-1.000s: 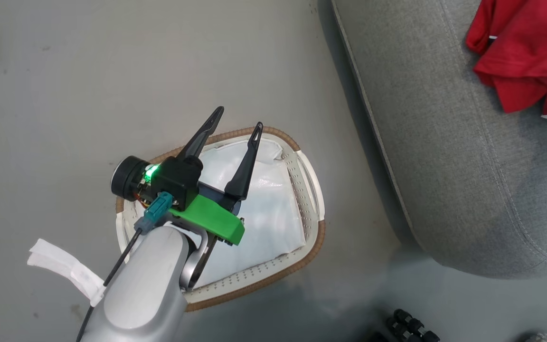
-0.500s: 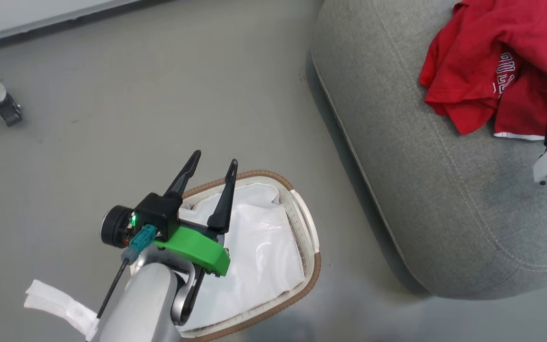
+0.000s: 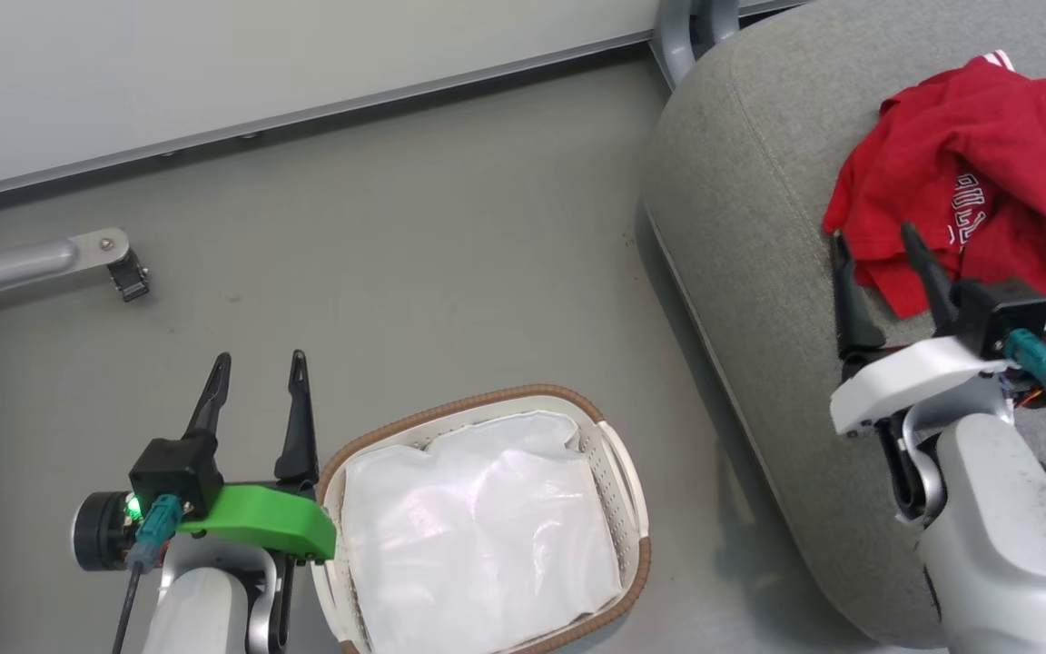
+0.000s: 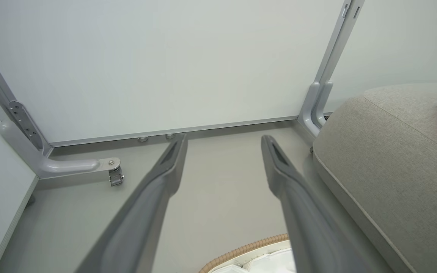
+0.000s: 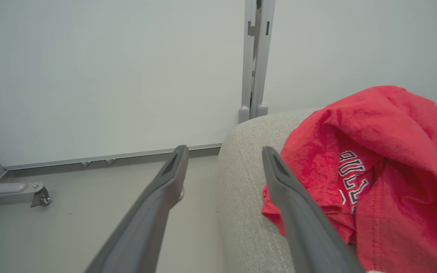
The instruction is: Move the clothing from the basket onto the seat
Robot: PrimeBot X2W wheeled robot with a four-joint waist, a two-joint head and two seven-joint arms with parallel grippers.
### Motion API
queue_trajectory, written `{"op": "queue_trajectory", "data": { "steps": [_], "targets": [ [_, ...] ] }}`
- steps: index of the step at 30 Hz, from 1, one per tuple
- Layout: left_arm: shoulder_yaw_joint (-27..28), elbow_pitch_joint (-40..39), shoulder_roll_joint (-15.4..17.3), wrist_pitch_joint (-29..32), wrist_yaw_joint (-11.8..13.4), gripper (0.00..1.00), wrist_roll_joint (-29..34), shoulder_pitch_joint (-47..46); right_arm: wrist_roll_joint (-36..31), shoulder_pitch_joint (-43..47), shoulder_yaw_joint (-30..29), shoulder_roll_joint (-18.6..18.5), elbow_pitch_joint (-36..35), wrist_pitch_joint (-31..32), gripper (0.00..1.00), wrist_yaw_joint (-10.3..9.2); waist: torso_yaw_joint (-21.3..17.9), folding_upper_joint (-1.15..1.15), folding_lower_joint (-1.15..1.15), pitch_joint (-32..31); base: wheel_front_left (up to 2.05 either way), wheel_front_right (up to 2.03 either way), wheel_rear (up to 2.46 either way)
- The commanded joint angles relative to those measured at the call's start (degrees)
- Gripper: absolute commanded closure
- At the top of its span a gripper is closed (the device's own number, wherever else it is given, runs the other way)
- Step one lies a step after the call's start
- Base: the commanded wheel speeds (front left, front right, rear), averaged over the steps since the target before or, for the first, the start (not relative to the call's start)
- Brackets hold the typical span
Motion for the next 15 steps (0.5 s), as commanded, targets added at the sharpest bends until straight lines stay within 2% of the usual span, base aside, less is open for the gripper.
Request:
{"op": "queue_trajectory", "data": {
  "steps": [1, 8, 15],
  "targets": [
    [1.1, -0.1, 0.0, 0.0, 0.3, 0.00, 0.6, 1.4, 0.2, 1.7, 0.7, 0.5, -0.2, 0.0, 0.00, -0.07, 2.4, 0.32, 0.00, -2.0, 0.00, 0.00, 0.00],
    [5.5, 0.7, -0.1, 0.0, 1.7, 0.00, 2.0, 4.1, 0.8, 5.9, 2.4, 2.9, -0.7, 0.0, 0.00, -0.07, 5.5, 0.32, 0.00, -4.3, 0.00, 0.00, 0.00],
    [6.7, 0.9, -0.1, 0.0, 2.0, 0.00, -0.8, 8.0, 1.2, 11.2, 2.1, 4.0, -0.5, 0.0, 0.00, -0.06, 7.0, 0.32, 0.00, -7.1, 0.00, 0.00, 0.00]
  ]
}}
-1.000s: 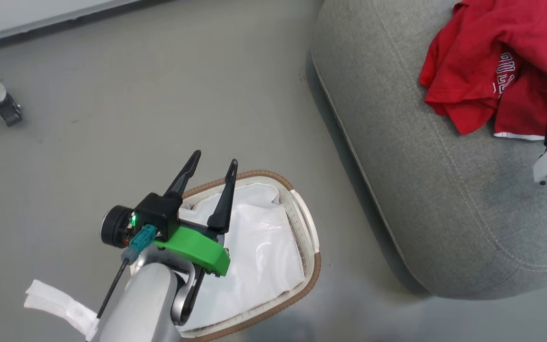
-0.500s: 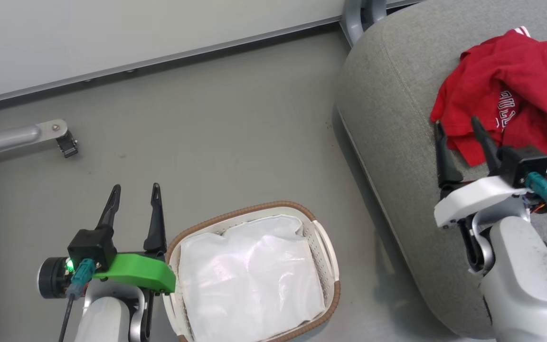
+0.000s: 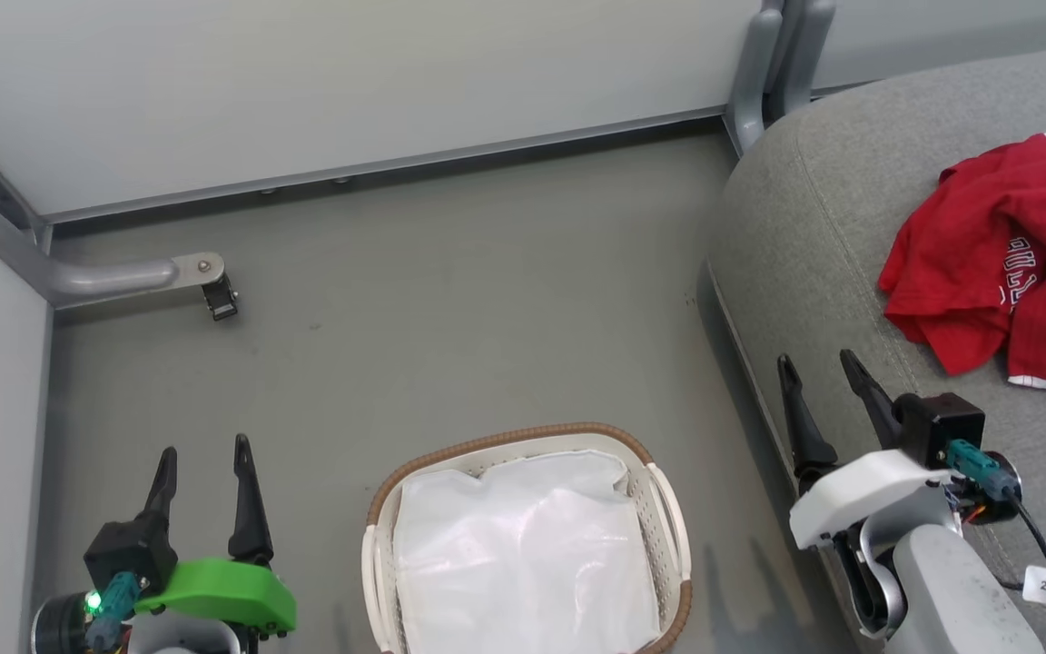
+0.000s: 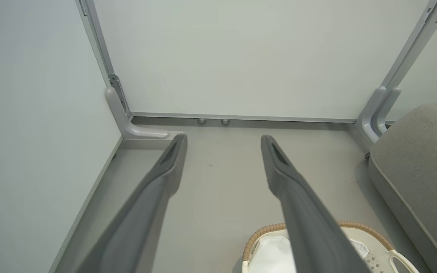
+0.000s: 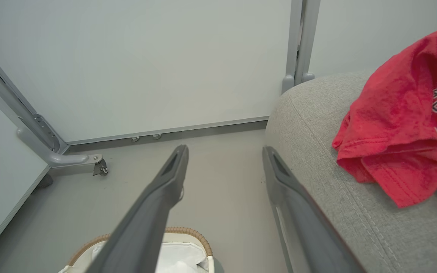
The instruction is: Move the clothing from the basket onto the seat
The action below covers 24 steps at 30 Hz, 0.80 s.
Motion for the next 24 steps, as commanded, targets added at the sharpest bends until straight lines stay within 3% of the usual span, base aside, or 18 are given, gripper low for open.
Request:
{"op": "queue_trajectory", "data": {
  "steps": [1, 14, 15, 16, 24],
  "targets": [
    [0.1, -0.2, 0.1, 0.0, 0.3, 0.00, -0.4, 1.8, 0.3, 1.6, -0.3, -0.1, 0.2, 0.0, 0.00, -0.07, 1.1, 0.32, 0.00, -1.9, 0.00, 0.00, 0.00],
    [-0.6, 0.8, 0.1, 0.0, 0.0, 0.00, -3.1, 7.7, 0.3, 8.1, -1.2, 0.3, 0.7, 0.0, 0.00, -0.08, 2.4, 0.32, 0.00, -6.5, 0.00, 0.00, 0.00],
    [-0.6, 0.7, 0.1, 0.0, 0.0, 1.00, -3.2, 8.0, 0.3, 8.3, -1.2, 0.3, 0.7, 0.0, 1.00, -0.07, 2.5, 0.32, 0.00, -6.6, 0.00, 0.00, 0.00],
    [-0.8, 1.0, -0.1, 0.0, 0.1, 1.00, -3.2, 7.1, 0.2, 7.7, -1.1, 0.6, 0.9, 0.0, 1.00, 0.00, 2.2, 0.00, 0.00, -6.3, 0.00, 0.00, 0.00],
    [-0.1, 2.7, -0.3, 1.8, -0.2, 1.00, -8.1, 6.3, 5.1, 8.4, -2.0, 1.0, 1.9, 1.8, 1.00, 0.00, 2.2, 0.01, 0.00, -6.5, 0.00, 0.00, 0.00]
  ]
}}
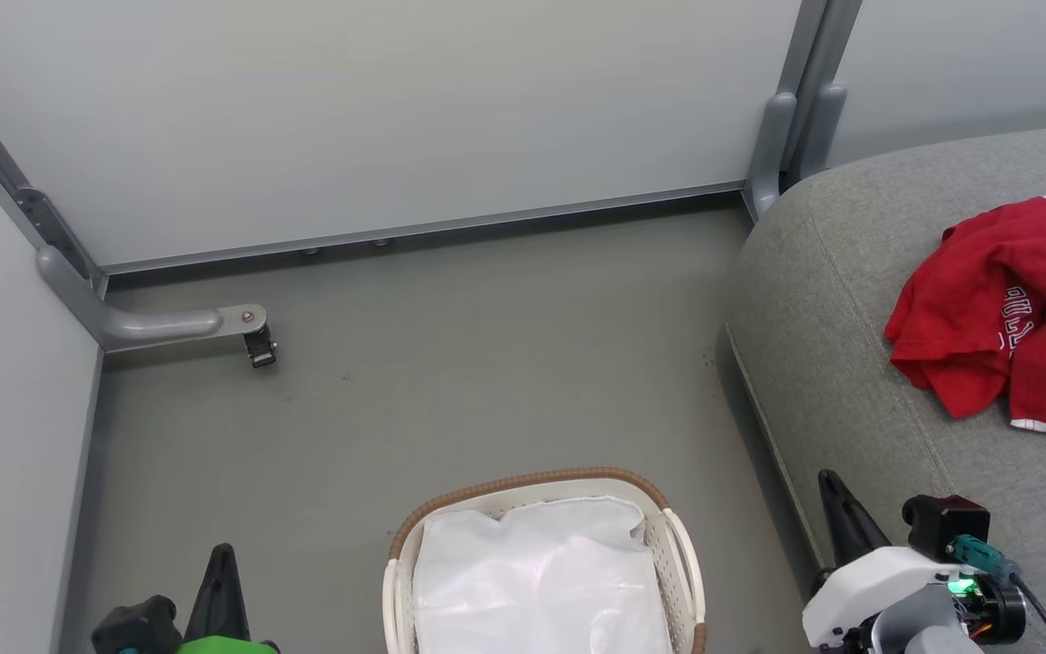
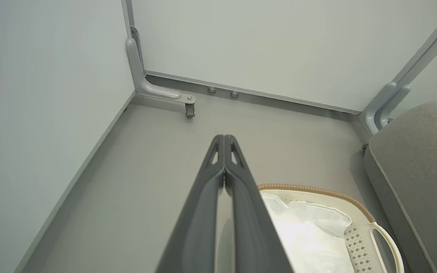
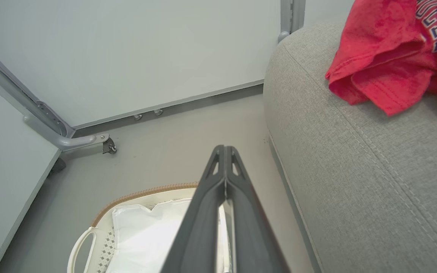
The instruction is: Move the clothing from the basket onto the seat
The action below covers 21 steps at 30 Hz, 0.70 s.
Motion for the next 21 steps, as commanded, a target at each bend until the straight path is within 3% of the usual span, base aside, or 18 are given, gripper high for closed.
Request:
{"op": "queue_trajectory", "data": {
  "steps": [1, 21],
  "targets": [
    [0.6, -1.1, 0.2, 0.6, -0.3, 1.00, -2.6, -1.1, 2.7, -0.9, -0.5, -0.2, -1.3, 0.6, 1.00, 0.00, 0.0, 0.01, 0.00, 0.0, 0.00, 0.00, 0.00],
    [1.7, -3.8, 0.3, 5.4, -1.5, 1.00, -21.4, -2.9, 21.6, -0.2, -2.6, -0.3, -5.2, 5.6, 1.00, -0.01, 0.2, 0.06, 0.00, -0.3, 0.00, 0.00, 0.00]
  ]
}}
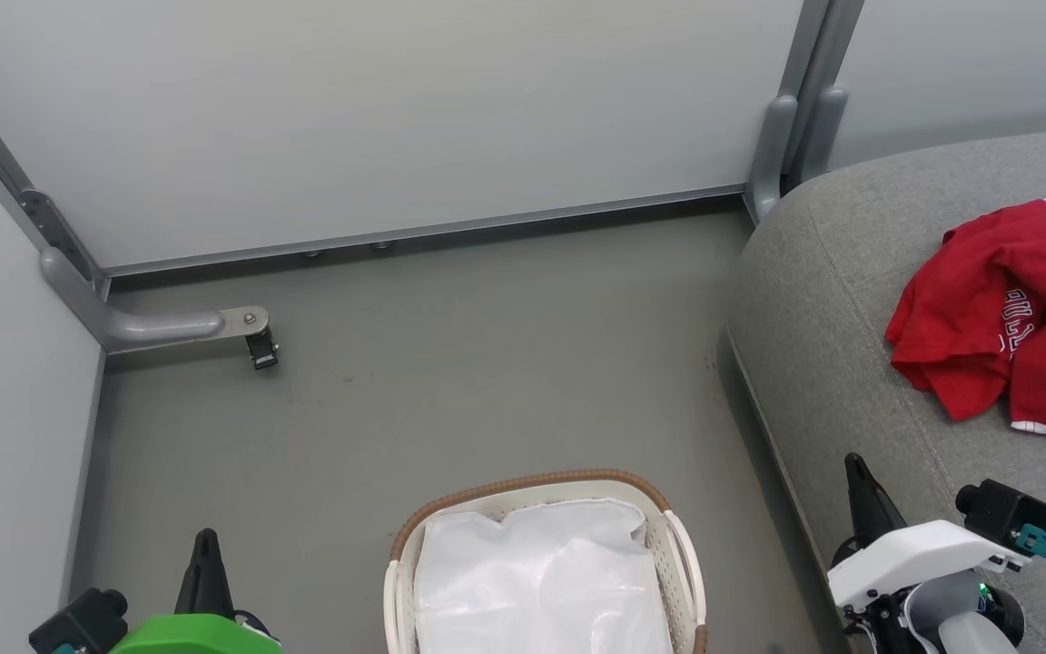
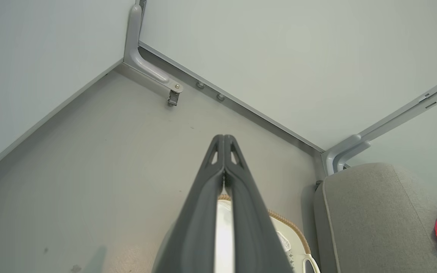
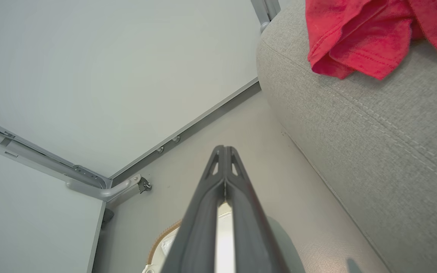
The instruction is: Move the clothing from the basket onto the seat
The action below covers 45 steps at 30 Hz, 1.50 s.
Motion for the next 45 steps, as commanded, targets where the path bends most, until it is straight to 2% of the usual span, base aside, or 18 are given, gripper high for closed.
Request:
{"op": "queue_trajectory", "data": {
  "steps": [1, 22, 45],
  "targets": [
    [0.4, -1.0, 0.3, 0.5, -0.4, 1.00, -2.3, -1.9, 2.2, -0.2, -0.4, -0.3, -1.3, 0.6, 1.00, 0.00, 0.0, 0.07, 0.00, 0.0, 0.00, 0.00, 0.00],
    [1.7, -2.9, 0.4, 4.8, -1.3, 1.00, -17.7, -3.5, 17.7, 0.2, -2.3, -0.4, -4.2, 4.8, 1.00, -0.01, 0.2, 0.12, 0.00, -0.3, 0.00, 0.00, 0.00],
    [2.8, -4.4, 0.5, 8.5, -2.1, 1.00, -31.3, -5.1, 31.4, 0.6, -4.0, -0.5, -6.7, 8.6, 1.00, -0.02, 0.3, 0.18, 0.00, -0.6, 0.00, 0.00, 0.00]
  ]
}}
